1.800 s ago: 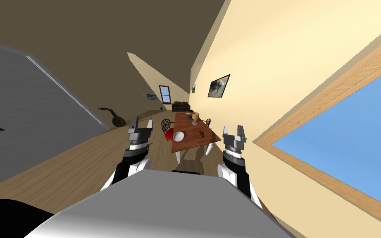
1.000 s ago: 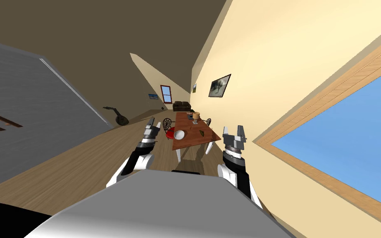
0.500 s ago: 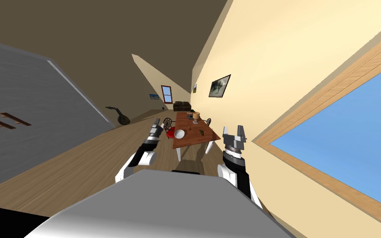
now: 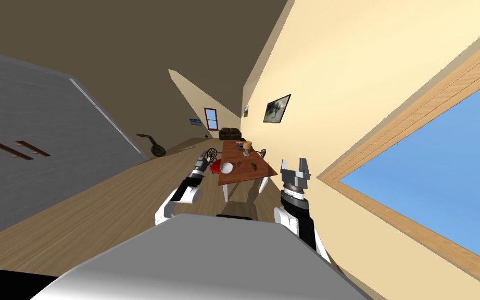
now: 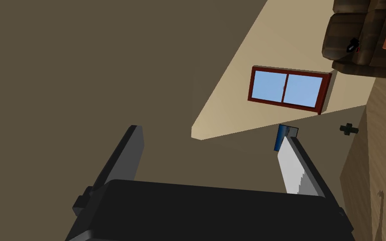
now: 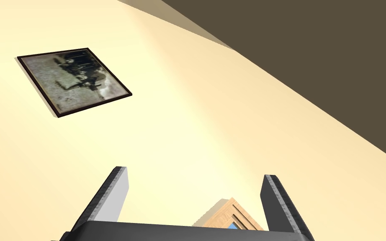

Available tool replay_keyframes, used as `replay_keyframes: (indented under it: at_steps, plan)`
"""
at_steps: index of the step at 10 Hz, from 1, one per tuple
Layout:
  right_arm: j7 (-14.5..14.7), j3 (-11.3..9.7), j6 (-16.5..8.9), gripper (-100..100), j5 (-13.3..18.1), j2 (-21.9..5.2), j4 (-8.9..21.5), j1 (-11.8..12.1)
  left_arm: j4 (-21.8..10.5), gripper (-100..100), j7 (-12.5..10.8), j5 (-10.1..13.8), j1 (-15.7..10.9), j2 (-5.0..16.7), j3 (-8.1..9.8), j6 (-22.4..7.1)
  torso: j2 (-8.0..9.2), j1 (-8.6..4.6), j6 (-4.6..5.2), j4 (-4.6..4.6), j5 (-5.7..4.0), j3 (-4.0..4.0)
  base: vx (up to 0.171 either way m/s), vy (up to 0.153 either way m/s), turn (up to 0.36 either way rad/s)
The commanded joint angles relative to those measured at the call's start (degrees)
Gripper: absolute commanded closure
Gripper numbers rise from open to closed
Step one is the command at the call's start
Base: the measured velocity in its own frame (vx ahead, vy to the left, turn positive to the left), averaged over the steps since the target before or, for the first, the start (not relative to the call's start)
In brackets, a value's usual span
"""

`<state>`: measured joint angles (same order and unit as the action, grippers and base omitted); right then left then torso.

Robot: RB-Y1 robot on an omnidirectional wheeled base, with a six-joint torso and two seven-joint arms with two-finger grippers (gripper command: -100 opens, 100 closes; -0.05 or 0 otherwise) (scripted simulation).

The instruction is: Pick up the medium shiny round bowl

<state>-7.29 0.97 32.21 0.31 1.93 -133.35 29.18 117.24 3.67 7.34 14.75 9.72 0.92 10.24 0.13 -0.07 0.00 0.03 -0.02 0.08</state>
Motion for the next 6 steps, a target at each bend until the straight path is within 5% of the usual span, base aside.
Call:
replay_keyframes:
  at_steps: [1, 6]
  plan:
    - [0.00, 0.00, 0.00, 0, 0.00, 0.00, 0.00, 0.00, -1.07, -100, 0.30, 0.23, -1.38, 0.04, -0.08, -2.86, 0.00, 0.00, 0.00, 0.00, 0.00, 0.00, -0.036, -0.016, 0.012]
    - [0.00, 0.00, 0.00, 0, 0.00, 0.00, 0.00, 0.00, -7.04, -100, 1.48, 1.91, -7.08, 1.09, -0.81, -11.67, -0.04, 0.00, 0.00, -0.01, 0.00, -0.02, -0.035, -0.018, 0.015]
